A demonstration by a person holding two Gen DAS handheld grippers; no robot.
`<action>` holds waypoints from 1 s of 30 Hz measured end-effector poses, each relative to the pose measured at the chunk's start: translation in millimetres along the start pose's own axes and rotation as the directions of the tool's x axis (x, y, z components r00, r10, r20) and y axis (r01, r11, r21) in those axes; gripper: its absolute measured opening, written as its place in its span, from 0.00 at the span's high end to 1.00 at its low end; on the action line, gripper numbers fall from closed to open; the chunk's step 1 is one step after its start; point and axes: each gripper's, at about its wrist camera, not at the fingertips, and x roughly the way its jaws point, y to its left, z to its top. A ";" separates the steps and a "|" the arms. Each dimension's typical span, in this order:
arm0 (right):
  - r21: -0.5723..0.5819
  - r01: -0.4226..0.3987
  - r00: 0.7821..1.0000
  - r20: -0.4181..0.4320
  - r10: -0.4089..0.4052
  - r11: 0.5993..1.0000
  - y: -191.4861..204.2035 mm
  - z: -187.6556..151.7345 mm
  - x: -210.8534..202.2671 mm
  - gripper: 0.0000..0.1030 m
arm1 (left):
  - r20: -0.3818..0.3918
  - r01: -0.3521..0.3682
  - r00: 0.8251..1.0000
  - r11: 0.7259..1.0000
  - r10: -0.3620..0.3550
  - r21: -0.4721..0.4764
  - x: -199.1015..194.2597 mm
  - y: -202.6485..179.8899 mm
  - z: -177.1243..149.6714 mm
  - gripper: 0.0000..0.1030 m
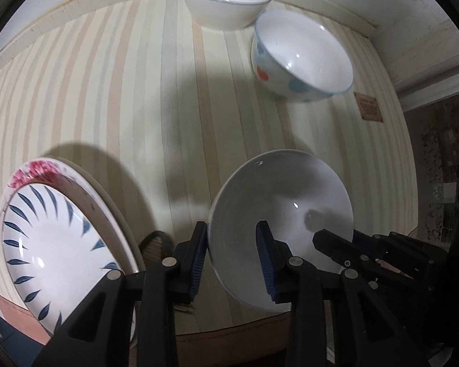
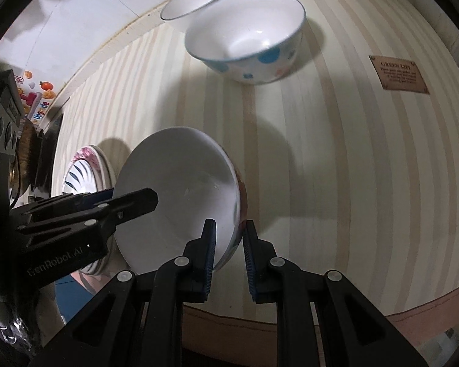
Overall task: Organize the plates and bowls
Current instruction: 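Carry the white bowl with both tools toward the blue-dotted bowl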
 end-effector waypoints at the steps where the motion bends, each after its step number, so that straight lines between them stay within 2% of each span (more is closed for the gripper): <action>1: 0.000 0.003 1.000 -0.005 -0.003 1.000 -0.7 -0.6 2.3 0.81 | 0.002 -0.003 1.000 1.000 0.003 0.006 2.8 -0.4 -1.1 0.71; 10: 0.004 0.020 1.000 -0.018 -0.020 1.000 3.3 1.5 9.2 0.81 | 0.013 -0.013 1.000 0.999 0.012 0.038 8.9 -5.4 -2.7 0.71; 17: 0.001 0.034 0.999 -0.029 -0.034 0.999 -3.4 -0.4 6.6 0.81 | 0.021 -0.047 0.999 0.997 0.046 0.067 13.5 -16.8 -2.5 0.71; 20: 0.023 0.011 0.998 -0.056 -0.010 1.000 -6.7 0.2 6.6 0.81 | 0.014 -0.047 0.999 0.997 0.046 0.065 8.5 -16.7 -3.8 0.71; 24: 0.061 -0.016 0.997 -0.071 0.020 0.998 -17.4 4.2 -10.6 0.80 | 0.088 -0.066 0.994 0.995 0.060 0.075 -21.9 -15.4 -4.1 0.70; 26: 0.086 -0.029 0.998 -0.048 0.033 0.996 -27.0 12.6 -30.5 0.70 | 0.113 -0.048 0.993 0.997 0.041 0.059 -39.3 -13.7 4.3 0.69; 28: 0.113 -0.061 0.998 0.000 0.062 0.992 -37.4 27.6 -53.2 0.49 | 0.133 -0.007 0.991 0.999 0.002 0.039 -51.8 -12.3 23.6 0.57; 30: 0.124 -0.093 0.995 0.045 0.088 0.988 -44.6 44.2 -66.8 0.42 | 0.152 0.024 0.988 0.999 -0.028 0.034 -54.0 -10.9 47.7 0.56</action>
